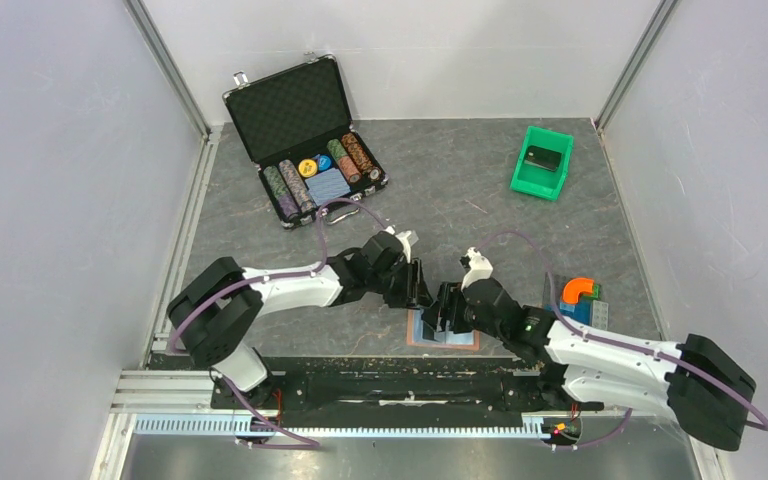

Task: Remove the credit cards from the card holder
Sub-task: Remove the credit card from the card holder.

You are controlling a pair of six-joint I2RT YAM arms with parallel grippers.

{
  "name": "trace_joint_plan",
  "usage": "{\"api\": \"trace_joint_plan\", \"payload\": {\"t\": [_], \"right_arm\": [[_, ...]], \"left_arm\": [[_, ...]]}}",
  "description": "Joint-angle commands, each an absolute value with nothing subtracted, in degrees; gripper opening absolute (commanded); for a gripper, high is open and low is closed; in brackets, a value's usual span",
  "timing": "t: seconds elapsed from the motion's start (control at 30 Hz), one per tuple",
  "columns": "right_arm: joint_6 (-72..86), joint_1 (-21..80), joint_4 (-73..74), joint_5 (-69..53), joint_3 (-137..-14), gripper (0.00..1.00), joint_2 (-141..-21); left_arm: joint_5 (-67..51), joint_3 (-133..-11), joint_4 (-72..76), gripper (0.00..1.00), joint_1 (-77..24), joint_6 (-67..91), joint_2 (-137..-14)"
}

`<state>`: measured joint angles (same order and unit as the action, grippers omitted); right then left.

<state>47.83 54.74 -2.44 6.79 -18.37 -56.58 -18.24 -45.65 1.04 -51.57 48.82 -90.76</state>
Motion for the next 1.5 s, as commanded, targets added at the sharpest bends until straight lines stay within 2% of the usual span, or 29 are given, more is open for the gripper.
{"api": "trace_joint_plan", "payload": {"t": [0.0, 0.17, 0.4, 0.63, 0.83, 1.07, 1.47], "right_arm": [[44.93, 54.44, 5.16, 13.97, -22.47, 0.63, -52.58], [43.91, 54.44, 9.22, 16.92, -22.95, 0.62, -49.50], [43.20, 54.44, 12.40, 20.67, -22.38, 0.55, -49.40], [43.36, 54.40, 10.48, 18.84, -22.12, 0.56, -49.48], [44.47, 54.40, 7.03, 16.03, -21.09, 0.52, -49.73], [45.18, 54.45, 6.60, 15.79, -20.17, 0.51, -50.45], [43.15, 54.58, 1.57, 7.97, -23.53, 0.55, -55.48]], "left_arm": [[-21.42, -49.95, 1.75, 0.49, -54.32, 50.80, -93.29], [-20.67, -52.45, 0.35, 0.50, -56.12, 50.80, -95.38], [-20.15, -53.96, -1.33, 0.50, -56.95, 50.32, -97.31], [-19.44, -54.14, -2.24, 0.49, -57.22, 49.90, -96.91], [-19.25, -53.64, -2.66, 0.32, -57.22, 49.75, -96.64], [-15.57, -52.76, -6.35, 0.03, -57.20, 50.10, -94.88], [-5.15, -45.72, -11.30, 0.02, -55.88, 51.85, -83.48]]}}
